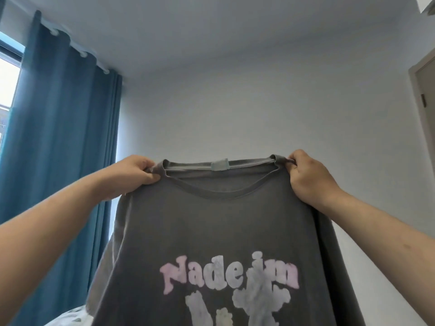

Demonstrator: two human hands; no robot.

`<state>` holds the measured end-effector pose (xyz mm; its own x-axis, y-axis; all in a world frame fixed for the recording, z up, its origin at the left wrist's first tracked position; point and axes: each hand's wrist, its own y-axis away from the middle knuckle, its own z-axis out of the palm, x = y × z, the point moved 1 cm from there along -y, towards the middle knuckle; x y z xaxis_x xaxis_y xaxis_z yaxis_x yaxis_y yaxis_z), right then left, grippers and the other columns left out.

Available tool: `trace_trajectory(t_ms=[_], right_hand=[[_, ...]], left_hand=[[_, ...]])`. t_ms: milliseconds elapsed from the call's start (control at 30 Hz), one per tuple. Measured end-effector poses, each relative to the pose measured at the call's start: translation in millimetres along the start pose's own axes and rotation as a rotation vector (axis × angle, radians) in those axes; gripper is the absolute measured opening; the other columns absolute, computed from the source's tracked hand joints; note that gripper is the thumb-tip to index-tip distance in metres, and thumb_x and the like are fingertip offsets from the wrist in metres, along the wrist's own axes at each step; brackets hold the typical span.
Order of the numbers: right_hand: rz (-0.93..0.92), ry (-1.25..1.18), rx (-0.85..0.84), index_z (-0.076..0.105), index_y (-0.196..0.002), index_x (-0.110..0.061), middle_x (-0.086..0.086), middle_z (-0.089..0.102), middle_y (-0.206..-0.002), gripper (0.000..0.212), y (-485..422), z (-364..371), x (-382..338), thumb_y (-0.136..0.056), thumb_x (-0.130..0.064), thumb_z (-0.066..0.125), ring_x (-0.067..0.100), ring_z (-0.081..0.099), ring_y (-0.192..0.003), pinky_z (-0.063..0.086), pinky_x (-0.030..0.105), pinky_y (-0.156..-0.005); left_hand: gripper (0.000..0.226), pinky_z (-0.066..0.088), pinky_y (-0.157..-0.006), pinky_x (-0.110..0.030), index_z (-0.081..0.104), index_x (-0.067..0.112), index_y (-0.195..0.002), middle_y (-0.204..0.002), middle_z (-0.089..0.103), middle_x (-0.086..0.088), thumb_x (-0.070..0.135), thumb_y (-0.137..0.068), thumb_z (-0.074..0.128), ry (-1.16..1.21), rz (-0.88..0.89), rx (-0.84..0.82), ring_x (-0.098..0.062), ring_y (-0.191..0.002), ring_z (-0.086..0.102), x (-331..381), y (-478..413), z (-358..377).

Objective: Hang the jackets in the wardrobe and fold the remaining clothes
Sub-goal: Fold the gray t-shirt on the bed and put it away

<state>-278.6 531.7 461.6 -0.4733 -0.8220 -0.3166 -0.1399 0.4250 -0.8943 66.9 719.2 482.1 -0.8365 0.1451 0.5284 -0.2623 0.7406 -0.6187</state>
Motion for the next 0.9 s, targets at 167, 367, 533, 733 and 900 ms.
trace_trajectory(t_ms=[167,367,533,733,900], right_hand=[[0.126,0.1,-0.088,0.056,-0.099,-0.017,0.004,0.059,-0.101,0.017,4.2,14.3,35.9,-0.099,-0.028,0.044,0.029,0.053,-0.096,0.038,0.036,-0.077],[0.305,0.2,-0.311,0.052,-0.068,-0.011,0.005,0.059,-0.076,0.03,84.5,87.2,145.9,-0.092,-0.029,0.048,0.028,0.054,-0.076,0.037,0.036,-0.06],[0.469,0.189,-0.451,0.044,-0.074,-0.021,-0.007,0.052,-0.08,0.022,182.1,160.5,242.9,-0.095,-0.028,0.047,0.017,0.049,-0.073,0.031,0.033,-0.058],[0.68,0.103,-0.695,0.042,-0.077,-0.025,-0.008,0.055,-0.077,0.02,315.1,240.9,339.1,-0.088,-0.031,0.057,0.012,0.051,-0.071,0.037,0.031,-0.06],[0.811,0.031,-0.782,0.037,-0.074,-0.02,-0.005,0.045,-0.074,0.034,394.2,297.4,406.0,-0.094,-0.042,0.053,0.014,0.041,-0.063,0.033,0.033,-0.059]], left_hand=[[0.035,0.031,-0.055,-0.032,0.05,0.013,-0.065,-0.063,0.055,-0.002,0.032,-0.091,0.065,-0.235,0.028,0.254,-0.018,-0.06,0.048,-10.3,-13.3,53.9],[0.027,0.035,-0.067,-0.035,0.05,0.013,-0.071,-0.074,0.055,-0.004,0.024,-0.094,0.059,-0.033,-0.126,-0.017,-0.02,-0.072,0.049,-96.2,-6.7,203.9],[0.03,0.034,-0.069,-0.036,0.045,0.018,-0.072,-0.076,0.053,0.002,0.023,-0.102,0.047,-0.035,-0.244,-0.125,-0.02,-0.078,0.051,-196.7,17.7,336.3],[0.023,0.045,-0.07,-0.039,0.043,0.025,-0.078,-0.077,0.057,0.007,0.034,-0.098,0.051,-0.213,-0.358,-0.338,-0.018,-0.076,0.057,-318.4,79.2,481.3],[0.036,0.029,-0.051,-0.028,0.039,0.028,-0.07,-0.065,0.052,0.009,0.052,-0.09,0.057,-0.328,-0.311,-0.372,-0.004,-0.06,0.049,-379.8,102.4,563.6]])
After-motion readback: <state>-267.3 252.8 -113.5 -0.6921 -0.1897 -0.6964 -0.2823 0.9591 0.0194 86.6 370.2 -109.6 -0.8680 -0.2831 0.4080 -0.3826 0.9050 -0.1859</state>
